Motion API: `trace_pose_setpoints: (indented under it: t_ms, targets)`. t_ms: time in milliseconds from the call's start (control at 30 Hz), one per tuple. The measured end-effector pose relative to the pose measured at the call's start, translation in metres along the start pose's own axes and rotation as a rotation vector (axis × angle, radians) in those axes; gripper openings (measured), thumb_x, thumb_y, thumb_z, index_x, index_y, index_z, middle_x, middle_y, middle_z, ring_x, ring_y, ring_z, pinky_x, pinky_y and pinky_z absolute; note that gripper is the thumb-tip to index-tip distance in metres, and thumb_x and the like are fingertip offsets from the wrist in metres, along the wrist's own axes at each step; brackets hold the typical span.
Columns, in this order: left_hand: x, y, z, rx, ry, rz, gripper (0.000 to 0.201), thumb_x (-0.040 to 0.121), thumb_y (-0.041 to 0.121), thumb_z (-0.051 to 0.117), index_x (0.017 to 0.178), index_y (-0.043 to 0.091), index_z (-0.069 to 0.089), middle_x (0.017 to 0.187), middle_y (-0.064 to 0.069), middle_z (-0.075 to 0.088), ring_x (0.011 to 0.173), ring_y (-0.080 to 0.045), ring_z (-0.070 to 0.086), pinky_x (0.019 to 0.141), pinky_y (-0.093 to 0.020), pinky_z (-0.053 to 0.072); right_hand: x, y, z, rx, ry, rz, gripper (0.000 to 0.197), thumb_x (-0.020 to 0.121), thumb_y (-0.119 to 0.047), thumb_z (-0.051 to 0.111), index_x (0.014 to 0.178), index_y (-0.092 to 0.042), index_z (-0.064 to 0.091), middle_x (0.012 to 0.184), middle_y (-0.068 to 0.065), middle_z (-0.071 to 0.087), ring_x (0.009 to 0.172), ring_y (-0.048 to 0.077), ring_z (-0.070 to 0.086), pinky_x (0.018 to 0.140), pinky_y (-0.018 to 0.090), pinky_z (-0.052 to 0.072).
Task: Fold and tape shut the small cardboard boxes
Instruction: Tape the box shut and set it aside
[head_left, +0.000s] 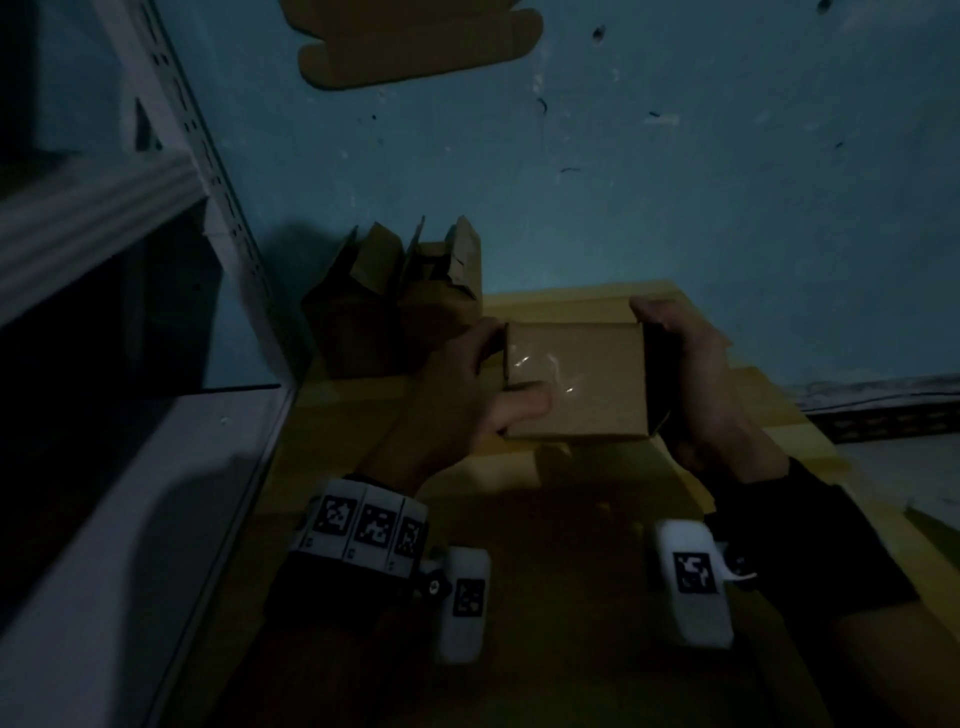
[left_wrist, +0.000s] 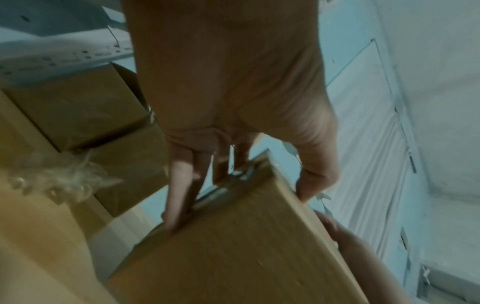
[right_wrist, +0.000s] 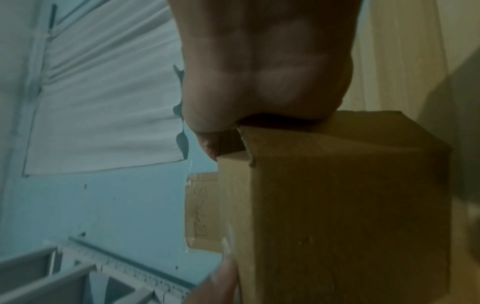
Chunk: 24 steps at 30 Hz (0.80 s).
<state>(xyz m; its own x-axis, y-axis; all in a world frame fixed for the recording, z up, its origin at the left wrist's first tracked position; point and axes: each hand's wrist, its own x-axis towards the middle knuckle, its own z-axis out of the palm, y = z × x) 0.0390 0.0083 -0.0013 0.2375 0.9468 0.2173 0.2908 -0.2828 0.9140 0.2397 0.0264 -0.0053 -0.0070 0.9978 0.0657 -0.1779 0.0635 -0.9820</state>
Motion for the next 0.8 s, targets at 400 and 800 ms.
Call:
trace_pose_setpoints:
  t_ms: [400, 800]
  targets:
    - [0.004, -0.001, 0.016, 0.142, 0.112, -0.070, 0.061, 0.067, 0.034, 0.083, 0.116, 0.031, 0.046, 0.101, 0.019, 0.056, 0.091, 0.004, 0.055, 0.073, -0.018, 0.048, -0.004, -0.001, 0.011, -0.141, 0.040, -0.048, 0.036, 0.103, -0.043, 0.044, 0.072, -0.026, 0.047, 0.058, -0.014, 0.052, 0.058, 0.012, 0.054, 0.046, 0.019, 0.036]
    - [0.006, 0.000, 0.015, 0.275, 0.155, -0.108, 0.089, 0.057, 0.040, 0.086, 0.133, 0.021, 0.045, 0.113, 0.007, 0.057, 0.102, -0.013, 0.057, 0.087, -0.041, 0.056, -0.008, 0.000, 0.019, -0.132, 0.068, -0.031, 0.048, 0.101, -0.045, 0.047, 0.056, -0.032, 0.056, 0.062, -0.008, 0.057, 0.069, 0.020, 0.058, 0.060, 0.029, 0.036]
